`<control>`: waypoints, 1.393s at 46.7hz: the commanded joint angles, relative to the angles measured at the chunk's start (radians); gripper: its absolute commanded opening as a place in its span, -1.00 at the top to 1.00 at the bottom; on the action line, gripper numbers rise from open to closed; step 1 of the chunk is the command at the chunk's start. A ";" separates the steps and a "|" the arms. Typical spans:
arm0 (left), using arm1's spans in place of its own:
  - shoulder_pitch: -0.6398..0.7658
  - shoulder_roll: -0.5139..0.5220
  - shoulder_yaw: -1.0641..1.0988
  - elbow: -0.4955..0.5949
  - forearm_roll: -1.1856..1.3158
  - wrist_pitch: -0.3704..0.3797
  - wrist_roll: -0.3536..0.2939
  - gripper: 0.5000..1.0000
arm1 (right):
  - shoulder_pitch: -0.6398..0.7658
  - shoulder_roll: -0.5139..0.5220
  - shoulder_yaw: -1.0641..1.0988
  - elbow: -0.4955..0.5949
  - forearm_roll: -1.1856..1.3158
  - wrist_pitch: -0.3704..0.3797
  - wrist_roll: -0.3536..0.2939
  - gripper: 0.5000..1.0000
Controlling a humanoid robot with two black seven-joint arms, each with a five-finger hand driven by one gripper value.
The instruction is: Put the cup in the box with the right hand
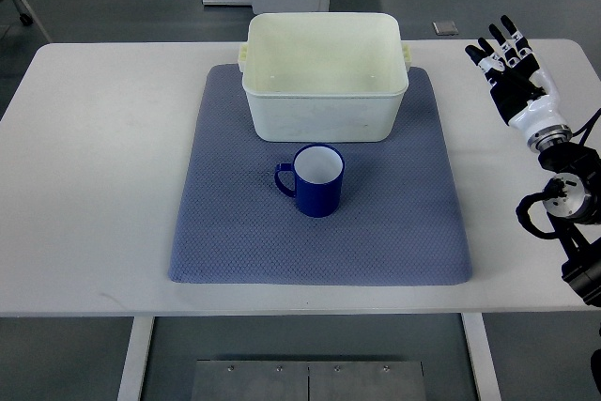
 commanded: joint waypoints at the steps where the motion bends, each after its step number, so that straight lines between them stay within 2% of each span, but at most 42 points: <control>1: 0.000 0.000 0.000 0.000 0.001 0.000 0.000 -1.00 | 0.000 0.000 0.000 0.000 0.000 0.000 0.000 -1.00; 50: 0.002 0.000 -0.003 0.000 -0.001 0.000 0.000 -1.00 | 0.011 -0.017 0.006 0.000 0.035 0.000 0.002 -1.00; 65: 0.003 0.000 -0.003 0.000 -0.001 0.000 0.000 -1.00 | 0.012 -0.031 0.000 -0.003 0.041 -0.003 0.040 -1.00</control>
